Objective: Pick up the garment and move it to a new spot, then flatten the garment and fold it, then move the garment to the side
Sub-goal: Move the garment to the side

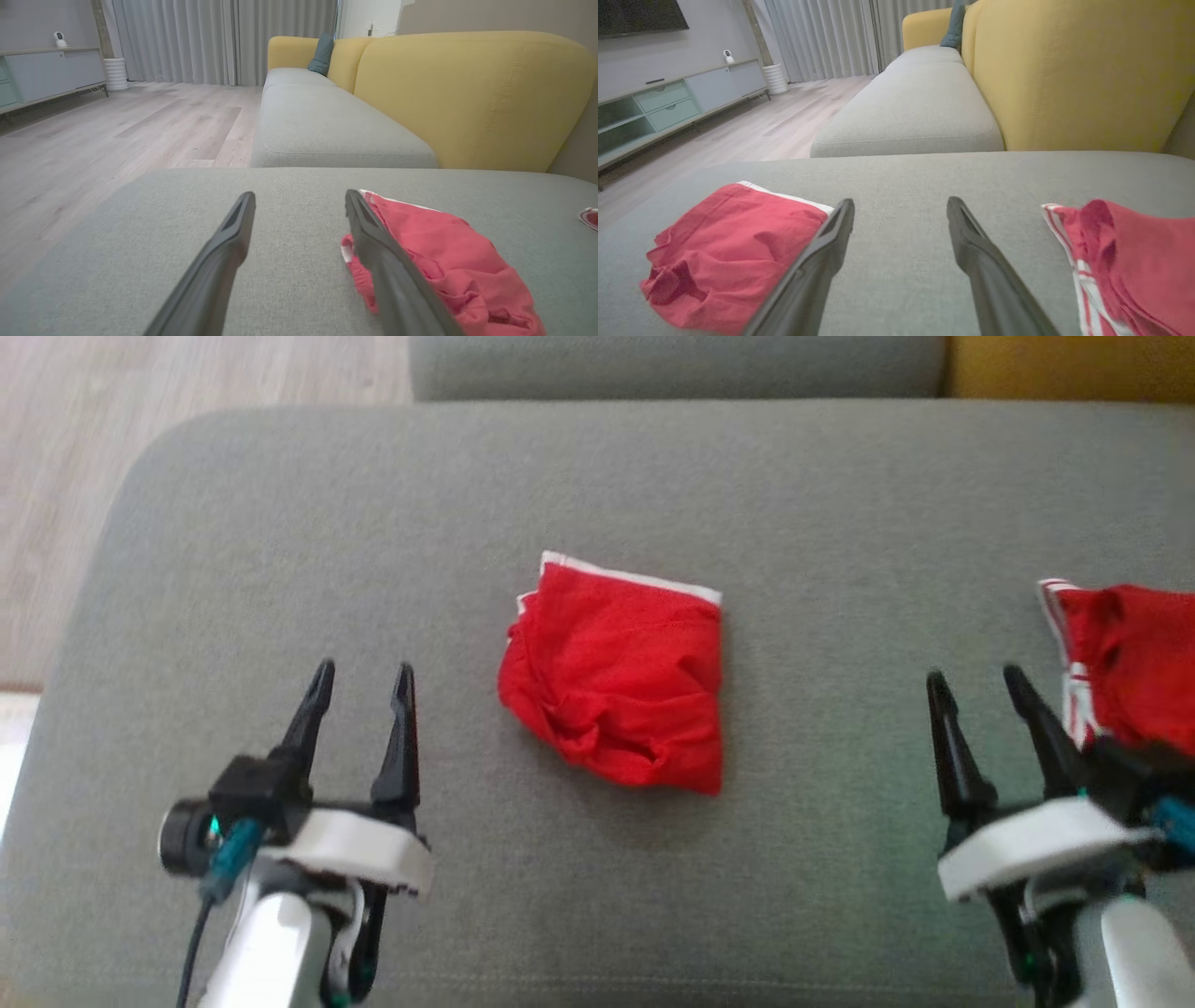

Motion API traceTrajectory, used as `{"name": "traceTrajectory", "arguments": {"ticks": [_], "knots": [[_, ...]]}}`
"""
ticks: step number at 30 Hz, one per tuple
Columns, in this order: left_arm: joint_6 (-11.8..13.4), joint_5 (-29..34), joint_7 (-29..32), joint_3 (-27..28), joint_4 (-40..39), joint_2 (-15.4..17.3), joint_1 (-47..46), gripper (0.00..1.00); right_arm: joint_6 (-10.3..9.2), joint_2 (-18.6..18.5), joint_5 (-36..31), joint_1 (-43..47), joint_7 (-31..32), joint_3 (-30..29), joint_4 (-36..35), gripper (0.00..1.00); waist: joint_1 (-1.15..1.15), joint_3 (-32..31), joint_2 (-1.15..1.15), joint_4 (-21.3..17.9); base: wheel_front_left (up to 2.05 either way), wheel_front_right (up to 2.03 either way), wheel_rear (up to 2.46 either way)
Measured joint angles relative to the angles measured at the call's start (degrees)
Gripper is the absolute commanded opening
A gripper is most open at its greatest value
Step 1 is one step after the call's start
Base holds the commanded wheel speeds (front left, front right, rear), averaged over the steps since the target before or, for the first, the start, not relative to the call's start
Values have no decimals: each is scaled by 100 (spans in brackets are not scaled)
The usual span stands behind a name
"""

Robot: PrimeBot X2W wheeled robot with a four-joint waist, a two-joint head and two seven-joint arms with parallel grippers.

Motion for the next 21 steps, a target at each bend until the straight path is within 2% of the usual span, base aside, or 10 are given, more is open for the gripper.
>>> {"name": "traceTrajectory", "arguments": {"ticks": [5, 10, 17, 21], "knots": [[-25, 48, -51, -32, -24, -48, -396, 100, 0, -65, 77, -793, 1, 255, 499, 100, 0, 301, 0, 268, 0, 0, 0], [-33, 49, -100, -78, 34, -137, -578, 100, 0, -49, 245, -1434, -1, 798, 1399, 100, 0, 563, 0, 520, 0, 0, 0], [-76, 52, -107, -151, 149, -220, -647, 100, 0, 12, 582, -1840, -55, 1290, 2711, 100, 0, 761, 0, 702, 0, 0, 0], [-77, 77, -107, -149, 148, -230, -666, 100, 0, 11, 871, -1876, -75, 1549, 3077, 100, 0, 790, 0, 701, 0, 0, 0]]}}
